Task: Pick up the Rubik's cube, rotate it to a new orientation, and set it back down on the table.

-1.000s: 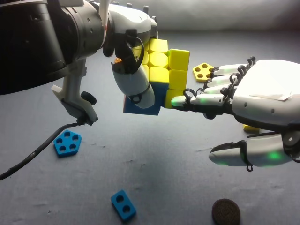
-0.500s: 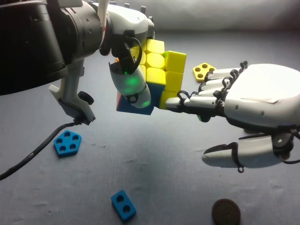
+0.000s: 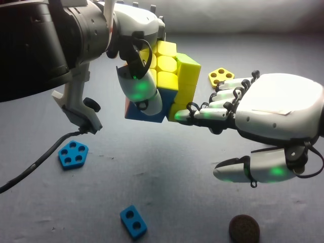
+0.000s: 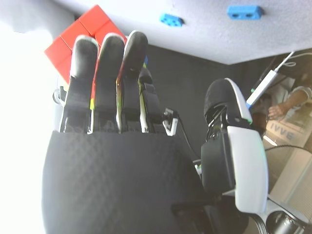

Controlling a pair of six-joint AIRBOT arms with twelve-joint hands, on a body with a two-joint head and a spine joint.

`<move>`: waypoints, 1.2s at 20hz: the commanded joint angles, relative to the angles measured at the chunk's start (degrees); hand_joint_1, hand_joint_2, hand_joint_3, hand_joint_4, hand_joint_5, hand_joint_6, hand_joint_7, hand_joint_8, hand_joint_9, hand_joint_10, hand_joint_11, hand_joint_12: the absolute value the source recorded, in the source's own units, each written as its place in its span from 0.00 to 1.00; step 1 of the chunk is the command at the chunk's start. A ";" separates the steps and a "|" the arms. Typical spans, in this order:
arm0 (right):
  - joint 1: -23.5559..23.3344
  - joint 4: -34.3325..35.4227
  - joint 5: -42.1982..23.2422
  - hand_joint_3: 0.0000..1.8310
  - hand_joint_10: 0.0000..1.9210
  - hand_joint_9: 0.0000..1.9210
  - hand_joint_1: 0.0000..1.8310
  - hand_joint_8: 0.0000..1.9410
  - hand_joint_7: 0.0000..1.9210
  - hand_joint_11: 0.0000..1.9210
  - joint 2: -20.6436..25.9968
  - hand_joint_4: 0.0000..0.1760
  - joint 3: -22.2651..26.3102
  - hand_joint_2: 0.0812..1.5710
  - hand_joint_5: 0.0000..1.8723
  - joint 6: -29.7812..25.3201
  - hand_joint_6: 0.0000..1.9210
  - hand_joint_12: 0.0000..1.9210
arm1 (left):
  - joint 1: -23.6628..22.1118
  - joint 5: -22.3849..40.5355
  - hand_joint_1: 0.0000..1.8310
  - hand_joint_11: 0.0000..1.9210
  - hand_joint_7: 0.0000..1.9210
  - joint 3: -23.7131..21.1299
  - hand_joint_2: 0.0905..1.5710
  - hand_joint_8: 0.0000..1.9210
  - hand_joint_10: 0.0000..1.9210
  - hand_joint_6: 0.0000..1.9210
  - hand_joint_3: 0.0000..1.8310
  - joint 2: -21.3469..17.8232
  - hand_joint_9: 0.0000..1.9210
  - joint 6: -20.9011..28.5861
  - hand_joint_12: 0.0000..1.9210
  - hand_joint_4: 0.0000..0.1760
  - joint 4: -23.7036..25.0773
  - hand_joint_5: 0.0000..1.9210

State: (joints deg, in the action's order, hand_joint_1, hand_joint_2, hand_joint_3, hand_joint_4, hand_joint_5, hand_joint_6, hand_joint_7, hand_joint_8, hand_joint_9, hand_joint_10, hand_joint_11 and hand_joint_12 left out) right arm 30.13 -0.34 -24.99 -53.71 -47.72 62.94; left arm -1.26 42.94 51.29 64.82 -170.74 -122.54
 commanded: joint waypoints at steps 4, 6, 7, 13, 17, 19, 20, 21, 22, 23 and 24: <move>-0.61 1.07 -6.72 0.00 0.88 0.16 0.13 0.60 0.19 0.11 -1.12 0.00 -1.26 0.78 0.08 1.15 0.01 1.00 | -1.04 -3.61 0.54 0.17 0.22 -0.31 0.92 1.00 1.00 0.91 0.00 -0.23 0.15 0.82 1.00 0.07 2.20 0.24; -0.58 1.40 -6.65 0.00 0.88 0.16 0.13 0.60 0.19 0.11 -1.78 0.00 -1.93 0.78 0.08 1.16 0.01 1.00 | -1.04 -3.59 0.53 0.17 0.22 -0.31 0.92 1.00 1.00 0.91 0.00 -0.23 0.15 0.82 1.00 0.08 2.20 0.24; -0.58 1.44 -6.65 0.00 0.88 0.16 0.13 0.60 0.19 0.11 -1.86 0.00 -2.00 0.78 0.08 1.16 0.01 1.00 | -1.04 -3.58 0.53 0.16 0.22 -0.31 0.92 1.00 1.00 0.93 0.00 -0.23 0.15 0.84 1.00 0.11 2.20 0.23; -0.55 1.78 -6.75 0.00 0.89 0.16 0.13 0.60 0.19 0.11 -3.90 0.00 -3.62 0.78 0.08 1.47 0.00 1.00 | -1.04 -3.42 0.52 0.16 0.21 -0.53 0.93 1.00 1.00 0.96 0.00 -0.23 0.15 0.93 1.00 0.16 2.20 0.21; -0.94 1.95 -7.22 0.00 0.88 0.15 0.12 0.60 0.19 0.11 -4.84 0.00 -4.40 0.78 0.09 1.82 0.01 1.00 | -1.04 -3.25 0.52 0.16 0.21 -0.55 0.93 1.00 1.00 0.95 0.00 -0.23 0.15 1.01 1.00 0.14 2.21 0.22; -1.10 2.62 -7.25 0.00 0.89 0.16 0.12 0.60 0.19 0.10 -5.24 0.00 -4.75 0.79 0.08 2.51 0.00 1.00 | -1.04 -3.25 0.52 0.17 0.21 -0.55 0.93 1.00 1.00 0.96 0.00 -0.23 0.15 1.01 1.00 0.16 2.21 0.21; -1.10 3.38 -7.25 0.00 0.88 0.15 0.12 0.60 0.19 0.10 -5.36 0.00 -4.84 0.79 0.07 3.28 0.00 1.00 | -1.04 -3.25 0.52 0.17 0.21 -0.56 0.93 1.00 1.00 0.96 0.00 -0.23 0.15 1.01 1.00 0.16 2.21 0.22; -1.06 3.94 -7.24 0.00 0.88 0.15 0.13 0.60 0.19 0.10 -5.50 0.00 -4.96 0.79 0.08 4.00 0.00 1.00 | -1.03 -3.25 0.53 0.17 0.21 -0.58 0.93 1.00 1.00 0.94 0.00 -0.23 0.16 1.01 1.00 0.13 2.21 0.23; -1.00 4.04 -7.24 0.00 0.88 0.15 0.13 0.60 0.19 0.11 -5.59 0.00 -5.07 0.78 0.08 4.05 0.00 1.00 | -1.03 -3.25 0.53 0.17 0.21 -0.58 0.92 1.00 1.00 0.93 0.00 -0.23 0.16 1.01 1.00 0.12 2.21 0.23; -0.97 4.14 -7.24 0.00 0.88 0.16 0.13 0.60 0.19 0.12 -5.72 0.00 -5.22 0.78 0.08 4.08 0.00 1.00 | -1.02 -3.25 0.52 0.16 0.21 -0.58 0.93 1.00 1.00 0.95 0.00 -0.23 0.14 1.01 1.00 0.15 2.21 0.22; -0.99 4.19 -7.25 0.00 0.88 0.16 0.13 0.60 0.19 0.12 -5.80 0.00 -5.29 0.78 0.09 4.12 0.01 1.00 | -1.02 -3.25 0.53 0.16 0.21 -0.57 0.93 1.00 1.00 0.94 0.00 -0.23 0.14 1.01 1.00 0.12 2.25 0.23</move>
State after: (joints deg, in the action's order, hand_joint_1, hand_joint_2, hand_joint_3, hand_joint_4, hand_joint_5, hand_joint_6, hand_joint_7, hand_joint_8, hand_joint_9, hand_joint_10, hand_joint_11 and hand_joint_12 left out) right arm 29.78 2.63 -25.36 -59.79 -52.51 66.78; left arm -1.32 42.72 51.29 64.82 -170.08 -122.21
